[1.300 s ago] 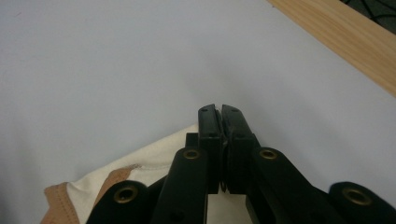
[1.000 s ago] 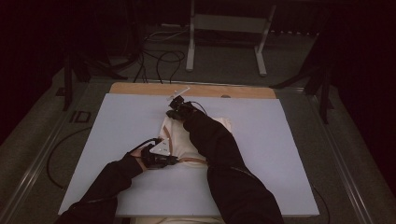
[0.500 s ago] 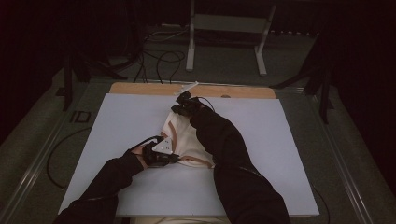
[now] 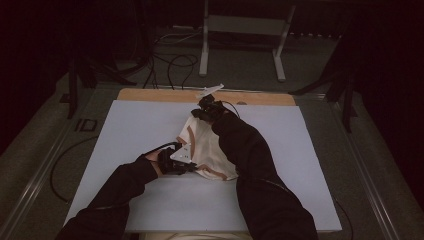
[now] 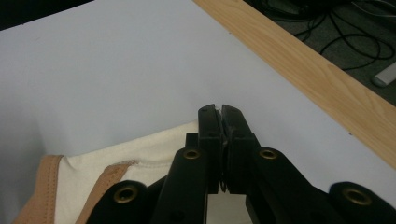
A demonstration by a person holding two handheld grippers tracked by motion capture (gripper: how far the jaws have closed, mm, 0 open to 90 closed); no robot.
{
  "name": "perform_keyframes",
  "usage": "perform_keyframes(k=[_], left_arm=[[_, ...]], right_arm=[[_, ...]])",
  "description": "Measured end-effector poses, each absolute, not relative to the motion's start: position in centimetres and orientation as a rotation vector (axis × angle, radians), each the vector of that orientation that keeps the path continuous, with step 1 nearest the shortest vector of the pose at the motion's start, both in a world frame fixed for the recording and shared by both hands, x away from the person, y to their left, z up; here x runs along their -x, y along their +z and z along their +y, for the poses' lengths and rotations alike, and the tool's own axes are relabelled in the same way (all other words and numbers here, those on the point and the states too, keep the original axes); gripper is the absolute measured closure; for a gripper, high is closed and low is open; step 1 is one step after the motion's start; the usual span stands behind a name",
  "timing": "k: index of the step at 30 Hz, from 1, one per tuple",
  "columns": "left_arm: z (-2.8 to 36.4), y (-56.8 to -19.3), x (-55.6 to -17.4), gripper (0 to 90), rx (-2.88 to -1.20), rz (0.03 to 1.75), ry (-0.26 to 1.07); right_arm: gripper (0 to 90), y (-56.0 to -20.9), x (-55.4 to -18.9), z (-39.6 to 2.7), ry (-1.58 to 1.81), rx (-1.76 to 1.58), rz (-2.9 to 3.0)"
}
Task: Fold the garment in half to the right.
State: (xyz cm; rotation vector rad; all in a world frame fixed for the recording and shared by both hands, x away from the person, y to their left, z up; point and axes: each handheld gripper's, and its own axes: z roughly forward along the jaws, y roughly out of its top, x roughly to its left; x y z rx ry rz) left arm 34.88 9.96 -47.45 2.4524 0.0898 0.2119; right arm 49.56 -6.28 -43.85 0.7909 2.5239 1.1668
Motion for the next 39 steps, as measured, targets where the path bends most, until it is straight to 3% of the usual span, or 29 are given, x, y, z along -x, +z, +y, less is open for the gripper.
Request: perform_keyframes(k=[39], left_arm=[[3.9, -46.3, -35.5, 86.3, -2.565, -0.045, 0.169]], right_arm=[[87.7, -43.6, -48.6, -13.0, 1.205, -0.900, 2.443]])
